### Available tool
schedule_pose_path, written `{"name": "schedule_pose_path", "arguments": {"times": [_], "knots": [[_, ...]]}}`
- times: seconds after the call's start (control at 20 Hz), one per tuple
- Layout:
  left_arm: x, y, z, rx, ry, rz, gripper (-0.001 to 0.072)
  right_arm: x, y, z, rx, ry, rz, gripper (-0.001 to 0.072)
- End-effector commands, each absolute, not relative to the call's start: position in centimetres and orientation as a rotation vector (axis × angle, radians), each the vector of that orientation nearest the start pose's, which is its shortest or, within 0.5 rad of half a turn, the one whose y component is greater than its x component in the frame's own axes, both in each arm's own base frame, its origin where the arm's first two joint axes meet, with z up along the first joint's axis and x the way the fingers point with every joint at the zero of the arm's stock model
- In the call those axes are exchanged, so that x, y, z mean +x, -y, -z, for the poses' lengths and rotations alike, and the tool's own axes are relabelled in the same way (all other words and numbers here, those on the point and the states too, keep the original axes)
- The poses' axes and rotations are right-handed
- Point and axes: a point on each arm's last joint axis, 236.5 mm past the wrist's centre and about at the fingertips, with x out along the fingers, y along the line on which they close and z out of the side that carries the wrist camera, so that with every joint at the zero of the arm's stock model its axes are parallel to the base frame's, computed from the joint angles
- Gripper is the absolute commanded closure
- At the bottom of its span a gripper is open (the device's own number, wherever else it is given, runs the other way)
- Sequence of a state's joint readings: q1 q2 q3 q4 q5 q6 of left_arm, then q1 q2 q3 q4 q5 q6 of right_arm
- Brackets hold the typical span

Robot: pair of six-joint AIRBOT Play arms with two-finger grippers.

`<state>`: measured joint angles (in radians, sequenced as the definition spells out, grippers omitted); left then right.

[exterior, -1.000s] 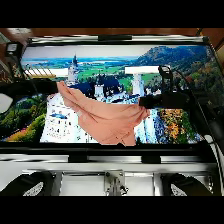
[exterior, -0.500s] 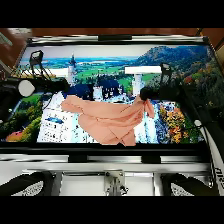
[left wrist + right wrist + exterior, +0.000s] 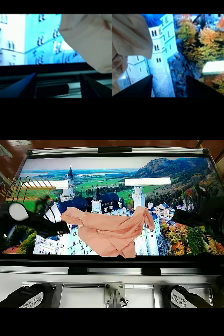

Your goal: Fold the shirts.

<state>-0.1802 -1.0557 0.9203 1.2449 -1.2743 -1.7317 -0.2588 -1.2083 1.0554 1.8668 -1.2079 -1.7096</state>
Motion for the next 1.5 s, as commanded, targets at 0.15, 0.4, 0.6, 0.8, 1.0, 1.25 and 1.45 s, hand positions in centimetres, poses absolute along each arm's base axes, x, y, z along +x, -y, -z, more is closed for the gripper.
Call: {"name": "schedule_pose_path", "arguments": {"times": [0.15, 0.4, 0.6, 0.8, 1.0, 1.25, 1.45], "knots": [[20.1, 20.3, 5.9, -0.505, -1.517, 0.315, 0.0086, 33.0, 1.0, 1.6, 0.462, -1.338, -0.117, 0.0161], [21.4, 23.8, 6.9, -0.585, -1.441, 0.341, 0.0086, 34.1, 0.9, 1.3, 0.48, -1.293, -0.114, 0.0161], [22.2, 25.6, 9.0, -0.659, -1.439, 0.286, 0.0086, 34.3, 1.1, 1.2, 0.479, -1.281, -0.108, 0.0161], [22.5, 27.1, 10.3, -0.689, -1.419, 0.265, 0.0106, 34.4, 0.9, 1.3, 0.492, -1.28, -0.108, 0.0161], [23.9, 27.4, 10.4, -0.771, -1.372, 0.205, 0.0461, 35.5, -1.5, 2.2, 0.65, -1.299, -0.171, 0.0084], [23.7, 27.7, 9.6, -0.74, -1.364, 0.254, 0.0672, 36.0, -2.9, 6.0, 0.718, -1.377, -0.179, 0.0084], [24.0, 27.8, 8.5, -0.738, -1.336, 0.278, 0.0673, 37.3, -5.3, 8.8, 0.676, -1.387, -0.185, 0.0084]]}}
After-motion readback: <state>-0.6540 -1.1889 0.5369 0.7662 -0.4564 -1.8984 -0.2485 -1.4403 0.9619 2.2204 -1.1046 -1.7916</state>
